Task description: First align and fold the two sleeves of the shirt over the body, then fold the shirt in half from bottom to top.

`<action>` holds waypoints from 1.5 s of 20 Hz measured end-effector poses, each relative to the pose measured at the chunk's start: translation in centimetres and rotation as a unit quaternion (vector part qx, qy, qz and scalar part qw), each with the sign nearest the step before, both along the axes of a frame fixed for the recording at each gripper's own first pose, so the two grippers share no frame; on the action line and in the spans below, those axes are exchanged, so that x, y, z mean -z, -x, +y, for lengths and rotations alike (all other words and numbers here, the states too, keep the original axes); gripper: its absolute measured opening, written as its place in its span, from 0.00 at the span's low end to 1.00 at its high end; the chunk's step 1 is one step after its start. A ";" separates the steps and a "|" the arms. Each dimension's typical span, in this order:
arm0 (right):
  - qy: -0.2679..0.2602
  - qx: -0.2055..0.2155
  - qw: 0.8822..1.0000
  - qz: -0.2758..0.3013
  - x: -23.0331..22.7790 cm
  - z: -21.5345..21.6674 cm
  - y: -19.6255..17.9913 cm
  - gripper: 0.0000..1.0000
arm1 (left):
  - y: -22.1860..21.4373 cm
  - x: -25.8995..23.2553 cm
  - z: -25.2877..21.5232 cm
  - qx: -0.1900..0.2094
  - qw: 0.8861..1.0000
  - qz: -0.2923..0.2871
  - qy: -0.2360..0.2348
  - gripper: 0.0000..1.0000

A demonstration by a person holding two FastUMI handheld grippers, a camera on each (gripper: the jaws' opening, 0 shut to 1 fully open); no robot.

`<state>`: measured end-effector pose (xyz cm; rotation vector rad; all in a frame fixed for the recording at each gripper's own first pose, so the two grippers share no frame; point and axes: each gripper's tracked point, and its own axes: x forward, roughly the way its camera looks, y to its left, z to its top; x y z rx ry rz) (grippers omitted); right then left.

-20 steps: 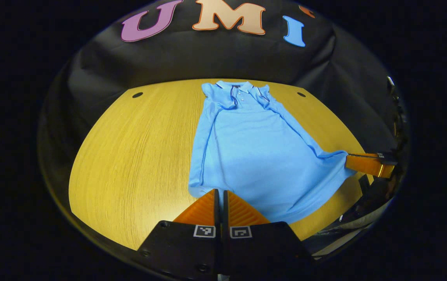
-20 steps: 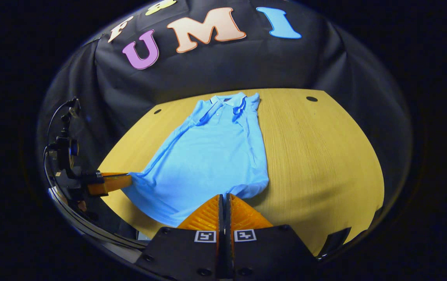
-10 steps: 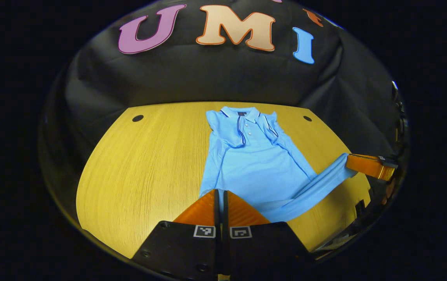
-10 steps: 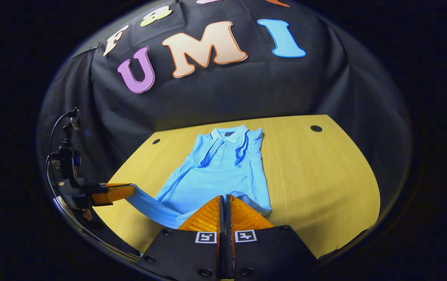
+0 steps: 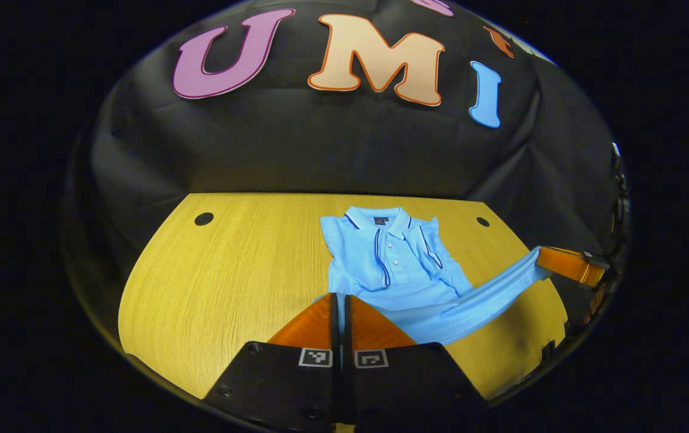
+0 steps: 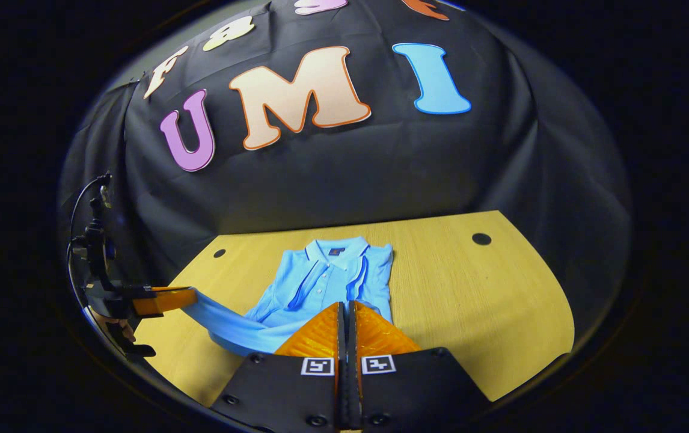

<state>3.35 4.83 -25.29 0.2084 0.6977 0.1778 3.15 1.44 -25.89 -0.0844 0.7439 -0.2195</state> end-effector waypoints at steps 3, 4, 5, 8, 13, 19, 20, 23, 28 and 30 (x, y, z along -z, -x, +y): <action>0.010 0.007 1.000 -0.013 0.6 0.2 -3.8 0.02 | -4.2 0.4 0.0 -0.008 1.000 -0.010 0.011 0.00; 0.011 0.011 1.000 -0.016 1.2 0.2 -4.9 0.02 | -5.5 0.6 0.1 -0.010 1.000 -0.015 0.015 0.00; 0.012 0.016 1.000 -0.015 1.8 0.2 -6.1 0.02 | -6.9 1.0 0.2 -0.009 1.000 -0.017 0.015 0.00; 0.015 0.031 0.999 -0.008 4.2 0.1 -8.9 0.02 | -10.4 3.2 0.8 -0.012 1.000 -0.012 0.007 0.00; 0.019 0.070 0.997 -0.001 8.4 -0.2 -14.0 0.02 | -15.2 6.0 0.6 -0.010 1.000 -0.012 0.011 0.00; 0.047 0.093 0.994 0.023 14.5 0.4 -18.5 0.02 | -20.2 10.9 -0.1 -0.003 1.000 0.000 0.014 0.00; 0.058 0.093 0.993 0.030 16.3 0.5 -18.7 0.02 | -20.7 11.8 -0.1 0.000 1.000 0.005 0.011 0.00; 0.088 0.107 0.989 0.046 18.3 -0.1 -18.7 0.00 | -21.2 13.9 -0.2 0.016 1.000 0.016 -0.001 0.00; 0.098 0.110 0.989 0.006 14.0 -0.5 -17.3 1.00 | -20.7 10.1 -1.0 -0.005 0.999 -0.013 0.046 0.75; 0.101 0.110 0.989 -0.015 10.8 -1.0 -16.2 1.00 | -20.3 6.4 -0.6 -0.020 0.997 -0.063 0.031 0.96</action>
